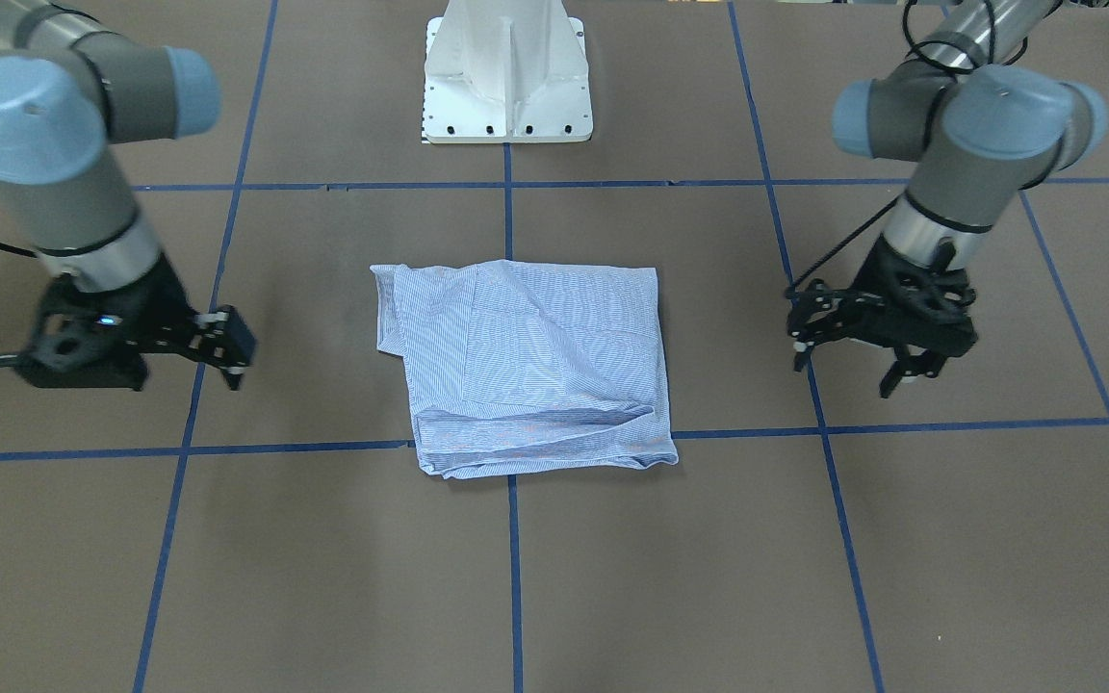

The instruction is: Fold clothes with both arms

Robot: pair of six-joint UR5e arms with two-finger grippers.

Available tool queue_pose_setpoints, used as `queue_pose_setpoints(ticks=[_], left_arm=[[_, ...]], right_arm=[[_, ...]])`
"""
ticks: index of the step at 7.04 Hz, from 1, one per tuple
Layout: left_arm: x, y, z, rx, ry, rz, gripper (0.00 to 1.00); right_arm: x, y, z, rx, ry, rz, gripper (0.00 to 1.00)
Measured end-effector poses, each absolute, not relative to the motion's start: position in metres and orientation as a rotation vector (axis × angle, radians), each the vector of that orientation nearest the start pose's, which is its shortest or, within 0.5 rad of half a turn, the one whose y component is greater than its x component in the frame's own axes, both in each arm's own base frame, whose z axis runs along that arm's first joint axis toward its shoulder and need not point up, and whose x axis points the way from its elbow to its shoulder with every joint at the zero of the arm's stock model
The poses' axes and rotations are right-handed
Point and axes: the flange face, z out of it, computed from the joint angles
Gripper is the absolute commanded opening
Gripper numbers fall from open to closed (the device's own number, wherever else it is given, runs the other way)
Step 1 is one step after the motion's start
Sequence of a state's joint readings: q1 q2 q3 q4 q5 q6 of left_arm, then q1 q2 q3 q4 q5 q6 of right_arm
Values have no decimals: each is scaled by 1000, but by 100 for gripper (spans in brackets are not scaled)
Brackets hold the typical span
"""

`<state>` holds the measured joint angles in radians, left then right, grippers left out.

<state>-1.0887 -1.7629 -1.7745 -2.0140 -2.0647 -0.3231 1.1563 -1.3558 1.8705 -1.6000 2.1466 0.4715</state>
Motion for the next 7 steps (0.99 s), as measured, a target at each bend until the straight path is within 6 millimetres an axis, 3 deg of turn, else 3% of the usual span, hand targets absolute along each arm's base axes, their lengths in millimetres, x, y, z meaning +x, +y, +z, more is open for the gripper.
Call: queue_pose_setpoints(ticks=[2, 3, 5, 6, 7], left_arm=[[114, -540, 461, 579, 707, 405, 100], [85, -532, 479, 574, 692, 396, 100], [45, -513, 519, 523, 665, 331, 100], [25, -506, 542, 477, 651, 277, 100], [-7, -500, 559, 430, 658, 206, 100]], right_arm=[[-27, -503, 508, 186, -688, -193, 100], [19, -470, 551, 171, -686, -210, 100], [71, -381, 627, 92, -753, -137, 100], [82, -353, 645, 66, -772, -94, 100], [85, -341, 651, 55, -787, -71, 100]])
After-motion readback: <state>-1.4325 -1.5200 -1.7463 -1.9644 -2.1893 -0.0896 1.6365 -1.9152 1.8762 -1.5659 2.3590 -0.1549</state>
